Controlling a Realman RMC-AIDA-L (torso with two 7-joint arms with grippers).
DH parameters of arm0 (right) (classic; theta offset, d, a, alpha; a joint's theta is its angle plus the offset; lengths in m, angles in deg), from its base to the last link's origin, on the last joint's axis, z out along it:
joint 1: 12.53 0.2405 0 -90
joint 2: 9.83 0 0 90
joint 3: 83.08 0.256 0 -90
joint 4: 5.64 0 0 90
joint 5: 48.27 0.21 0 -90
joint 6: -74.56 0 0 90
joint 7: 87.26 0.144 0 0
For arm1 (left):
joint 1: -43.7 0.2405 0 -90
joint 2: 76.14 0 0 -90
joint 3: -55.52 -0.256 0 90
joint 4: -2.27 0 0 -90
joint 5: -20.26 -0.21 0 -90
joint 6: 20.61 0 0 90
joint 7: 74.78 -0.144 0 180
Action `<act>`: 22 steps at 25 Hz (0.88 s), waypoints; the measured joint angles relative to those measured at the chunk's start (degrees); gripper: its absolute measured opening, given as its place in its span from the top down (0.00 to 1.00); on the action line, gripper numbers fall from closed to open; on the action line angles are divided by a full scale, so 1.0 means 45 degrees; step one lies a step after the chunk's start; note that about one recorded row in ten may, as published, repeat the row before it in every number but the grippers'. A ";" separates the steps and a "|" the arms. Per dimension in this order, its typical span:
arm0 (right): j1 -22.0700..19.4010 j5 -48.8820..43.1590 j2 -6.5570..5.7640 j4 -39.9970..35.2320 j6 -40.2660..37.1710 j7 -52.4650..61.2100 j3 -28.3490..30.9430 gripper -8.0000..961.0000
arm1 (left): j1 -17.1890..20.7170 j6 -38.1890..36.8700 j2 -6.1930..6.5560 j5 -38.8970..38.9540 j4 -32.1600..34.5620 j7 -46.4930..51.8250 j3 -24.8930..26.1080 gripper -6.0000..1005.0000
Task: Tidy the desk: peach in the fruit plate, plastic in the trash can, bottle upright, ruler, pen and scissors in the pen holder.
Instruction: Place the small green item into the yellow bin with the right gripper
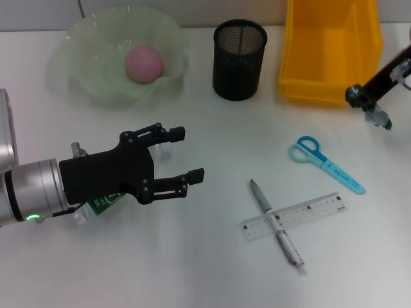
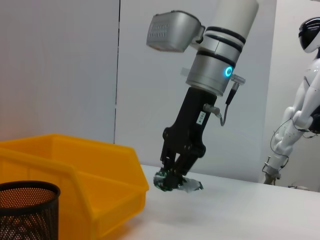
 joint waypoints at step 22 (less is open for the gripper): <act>-0.0756 0.2283 0.0008 -0.1232 0.1676 -0.0449 0.0579 0.80 | -0.0013 -0.0001 -0.0020 0.0000 0.0000 -0.0035 0.0014 0.17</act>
